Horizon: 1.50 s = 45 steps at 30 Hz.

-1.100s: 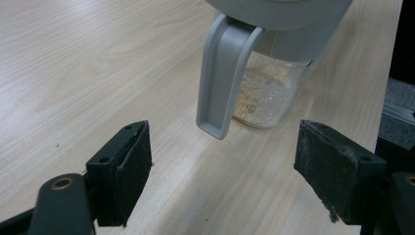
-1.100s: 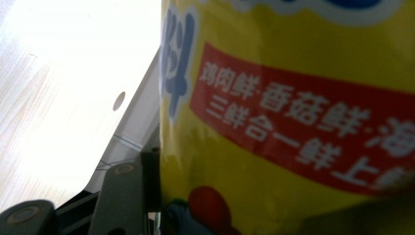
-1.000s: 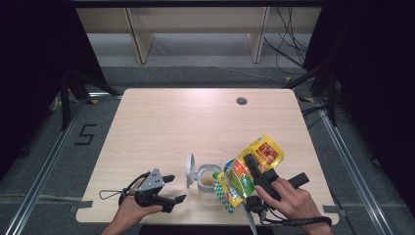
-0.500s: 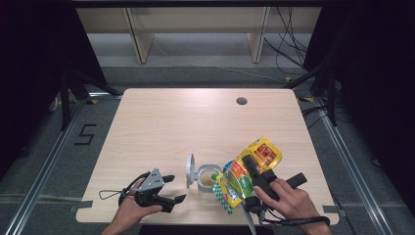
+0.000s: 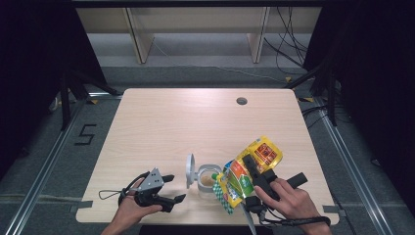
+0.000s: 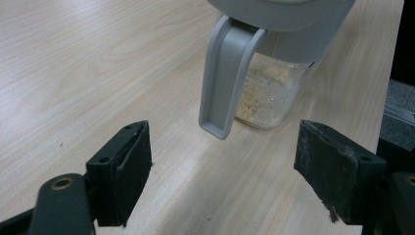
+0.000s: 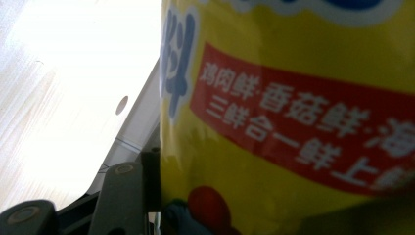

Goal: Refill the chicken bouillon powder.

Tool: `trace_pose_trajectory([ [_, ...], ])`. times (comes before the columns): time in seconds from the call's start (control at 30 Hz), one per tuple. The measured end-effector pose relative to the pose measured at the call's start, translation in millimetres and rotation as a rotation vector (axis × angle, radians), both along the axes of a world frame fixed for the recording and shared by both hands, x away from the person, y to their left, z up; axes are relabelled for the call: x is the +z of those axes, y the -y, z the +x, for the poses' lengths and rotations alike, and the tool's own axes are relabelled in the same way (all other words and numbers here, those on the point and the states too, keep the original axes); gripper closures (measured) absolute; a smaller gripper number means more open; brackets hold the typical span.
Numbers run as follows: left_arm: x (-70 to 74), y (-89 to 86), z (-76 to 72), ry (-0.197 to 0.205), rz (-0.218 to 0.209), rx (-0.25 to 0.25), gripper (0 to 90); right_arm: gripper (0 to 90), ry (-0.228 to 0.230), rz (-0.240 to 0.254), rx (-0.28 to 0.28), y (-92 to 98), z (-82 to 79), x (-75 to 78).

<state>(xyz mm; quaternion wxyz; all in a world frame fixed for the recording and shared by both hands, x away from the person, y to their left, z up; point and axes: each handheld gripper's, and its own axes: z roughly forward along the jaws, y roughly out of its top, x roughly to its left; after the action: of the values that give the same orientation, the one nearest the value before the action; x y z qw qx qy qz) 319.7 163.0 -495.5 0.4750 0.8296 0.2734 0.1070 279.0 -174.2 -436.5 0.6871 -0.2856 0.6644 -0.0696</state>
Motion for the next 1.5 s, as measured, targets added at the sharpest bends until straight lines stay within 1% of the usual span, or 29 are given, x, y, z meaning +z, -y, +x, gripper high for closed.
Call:
trace_pose_trajectory([
  [0.03,0.1,0.1,0.7,0.012,0.004,-0.013,21.0,47.0,0.000,-0.005,0.003,-0.4,0.0,0.2],
  [0.1,0.1,0.4,0.4,0.012,0.004,-0.015,21.0,47.0,-0.006,-0.004,0.002,-0.7,0.0,-0.9],
  [0.13,0.1,0.4,0.4,0.011,0.004,-0.017,21.0,47.0,-0.004,-0.029,0.011,-1.9,0.3,0.6],
  [0.17,0.1,0.5,0.4,0.012,0.003,-0.015,21.0,47.0,-0.003,-0.028,0.012,-1.9,0.2,1.5],
  [0.23,-0.1,0.2,0.5,0.010,0.003,-0.011,21.0,47.0,-0.005,0.011,-0.011,0.2,-0.9,0.7],
  [0.27,-0.1,0.1,0.6,0.011,0.003,-0.011,21.0,47.0,0.003,-0.026,0.010,-1.8,-0.2,4.0],
  [0.3,-0.1,0.1,0.6,0.011,0.002,-0.010,21.0,47.0,0.006,-0.041,0.019,-2.4,0.2,4.9],
  [0.33,0.0,0.1,0.6,0.012,0.002,-0.010,21.0,47.0,0.002,-0.021,0.008,-0.8,0.1,2.8],
  [0.43,0.0,0.6,0.3,0.013,0.000,-0.012,21.0,47.1,-0.011,-0.003,-0.004,0.6,0.9,-0.6],
  [0.53,0.0,0.0,0.8,0.013,0.003,-0.011,21.0,47.2,-0.009,-0.011,-0.005,0.4,-0.1,1.3],
  [0.57,-0.2,-0.3,0.7,0.006,0.004,-0.005,21.0,47.2,-0.002,-0.010,0.000,0.0,-0.9,2.5],
  [0.6,-0.2,-1.0,1.1,0.002,0.020,-0.001,21.0,47.2,-0.001,-0.005,0.001,-0.4,-1.3,3.4],
  [0.67,-0.3,-0.4,0.4,0.001,0.008,0.001,21.0,47.2,0.000,-0.018,0.004,-1.2,-1.4,4.3],
  [0.7,-0.1,0.2,0.4,0.008,0.000,-0.008,21.0,47.2,-0.005,-0.012,-0.001,-0.9,-1.2,3.0],
  [0.73,0.1,0.1,0.6,0.015,0.004,-0.012,21.0,47.2,-0.006,-0.011,0.002,-0.6,-1.0,2.0],
  [0.77,-0.1,0.7,0.3,0.012,-0.001,-0.009,21.0,47.2,-0.010,-0.022,0.003,-1.1,-0.4,1.7],
  [0.87,-0.1,-0.1,0.8,0.013,0.003,-0.011,21.0,47.3,-0.010,-0.030,0.011,-0.9,0.3,2.2],
  [0.9,-0.5,0.2,-0.3,-0.007,-0.007,0.006,21.0,47.3,-0.010,-0.027,0.005,-0.7,0.2,2.7],
  [1.0,0.4,-1.4,1.4,0.018,0.007,-0.007,21.0,47.3,-0.006,-0.019,0.004,-0.6,0.0,3.4],
  [1.03,0.4,-1.3,1.2,0.017,0.008,-0.007,21.0,47.3,-0.005,-0.021,0.005,-0.5,0.1,3.0],
  [1.1,0.0,-0.2,-0.3,0.003,0.000,0.004,21.0,47.3,-0.012,-0.011,0.000,0.1,0.1,0.7],
  [1.13,0.5,-0.4,0.3,0.016,0.005,-0.006,21.0,47.3,-0.024,0.016,-0.015,1.4,0.0,-1.4],
  [1.17,0.4,-0.3,0.4,0.020,0.008,-0.008,21.0,47.8,-0.017,-0.006,0.001,0.3,0.3,0.3],
  [1.2,-0.1,0.1,-0.4,0.009,0.003,0.004,20.9,47.9,-0.019,-0.017,0.001,0.0,0.4,1.5],
  [1.27,-0.3,-0.3,0.0,0.003,0.006,0.006,20.9,48.0,-0.013,-0.012,0.004,0.2,-0.2,2.3],
  [1.33,-0.4,0.2,-0.3,0.000,-0.004,0.007,20.9,48.2,-0.013,-0.018,-0.001,-0.1,-0.5,1.8],
  [1.37,0.0,-0.1,-0.1,0.007,0.000,0.005,21.0,48.4,-0.016,-0.016,-0.002,-0.2,-0.4,1.5],
  [1.47,0.4,-0.7,-0.3,0.010,0.008,0.003,21.0,49.1,-0.017,-0.010,0.007,0.1,0.1,0.7],
  [1.5,0.3,-0.8,-0.4,0.008,0.006,0.005,20.9,49.2,-0.021,-0.009,0.000,0.0,0.0,1.0],
])
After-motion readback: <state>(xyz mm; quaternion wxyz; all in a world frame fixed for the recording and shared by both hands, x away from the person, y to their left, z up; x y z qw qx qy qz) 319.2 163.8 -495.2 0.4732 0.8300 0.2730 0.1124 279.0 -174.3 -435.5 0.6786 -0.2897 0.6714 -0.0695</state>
